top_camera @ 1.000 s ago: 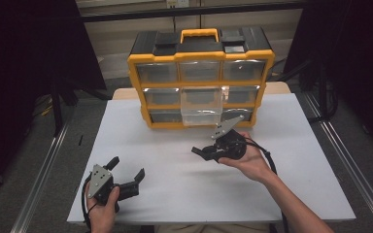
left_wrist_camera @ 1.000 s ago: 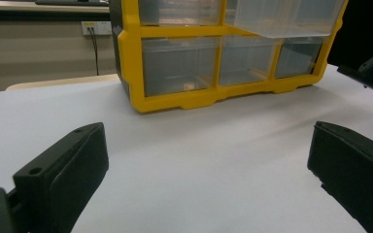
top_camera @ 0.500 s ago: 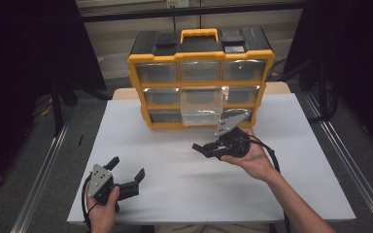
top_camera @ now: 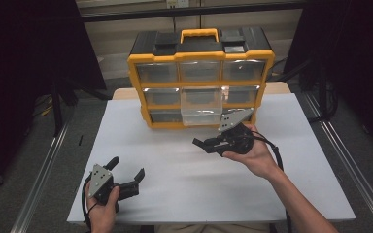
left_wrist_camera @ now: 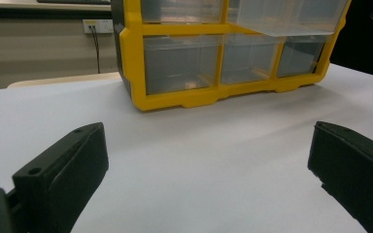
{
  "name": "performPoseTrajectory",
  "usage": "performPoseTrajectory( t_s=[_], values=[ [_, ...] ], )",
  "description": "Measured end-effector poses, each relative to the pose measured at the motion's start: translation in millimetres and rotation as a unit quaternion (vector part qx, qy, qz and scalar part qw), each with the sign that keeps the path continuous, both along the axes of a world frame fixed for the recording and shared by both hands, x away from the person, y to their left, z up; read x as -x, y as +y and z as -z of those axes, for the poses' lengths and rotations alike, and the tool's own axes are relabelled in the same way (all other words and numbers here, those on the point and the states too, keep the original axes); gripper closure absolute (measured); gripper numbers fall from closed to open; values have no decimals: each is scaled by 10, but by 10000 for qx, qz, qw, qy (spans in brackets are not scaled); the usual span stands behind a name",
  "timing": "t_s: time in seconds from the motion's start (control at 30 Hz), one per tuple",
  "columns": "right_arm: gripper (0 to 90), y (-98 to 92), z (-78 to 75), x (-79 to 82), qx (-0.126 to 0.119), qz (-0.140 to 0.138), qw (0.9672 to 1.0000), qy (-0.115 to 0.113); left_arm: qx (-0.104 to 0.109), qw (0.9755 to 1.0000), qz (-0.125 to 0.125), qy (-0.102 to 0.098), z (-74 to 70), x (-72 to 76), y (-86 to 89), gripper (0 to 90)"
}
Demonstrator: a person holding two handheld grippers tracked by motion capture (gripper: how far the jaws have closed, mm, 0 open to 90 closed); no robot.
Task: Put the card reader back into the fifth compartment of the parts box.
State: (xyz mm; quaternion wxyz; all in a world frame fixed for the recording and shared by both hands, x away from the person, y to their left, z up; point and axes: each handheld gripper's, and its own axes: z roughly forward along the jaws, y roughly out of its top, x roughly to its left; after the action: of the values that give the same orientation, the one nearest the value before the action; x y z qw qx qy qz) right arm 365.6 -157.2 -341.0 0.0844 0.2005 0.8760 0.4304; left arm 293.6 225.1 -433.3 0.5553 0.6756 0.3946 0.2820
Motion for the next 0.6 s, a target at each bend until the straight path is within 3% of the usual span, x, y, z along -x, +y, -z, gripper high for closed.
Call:
performPoseTrajectory(
  t_s=[0.37, 0.6],
  values=[
    [740, 62, -161, -53, -113, -29, 9998, -166, -8, 10000, -11, 34, 11, -13, -3, 12],
    [739, 28, -370, -44, -55, -11, 9994, -338, 5, 10000, -6, 30, 7, -12, -4, 12]
  ],
)
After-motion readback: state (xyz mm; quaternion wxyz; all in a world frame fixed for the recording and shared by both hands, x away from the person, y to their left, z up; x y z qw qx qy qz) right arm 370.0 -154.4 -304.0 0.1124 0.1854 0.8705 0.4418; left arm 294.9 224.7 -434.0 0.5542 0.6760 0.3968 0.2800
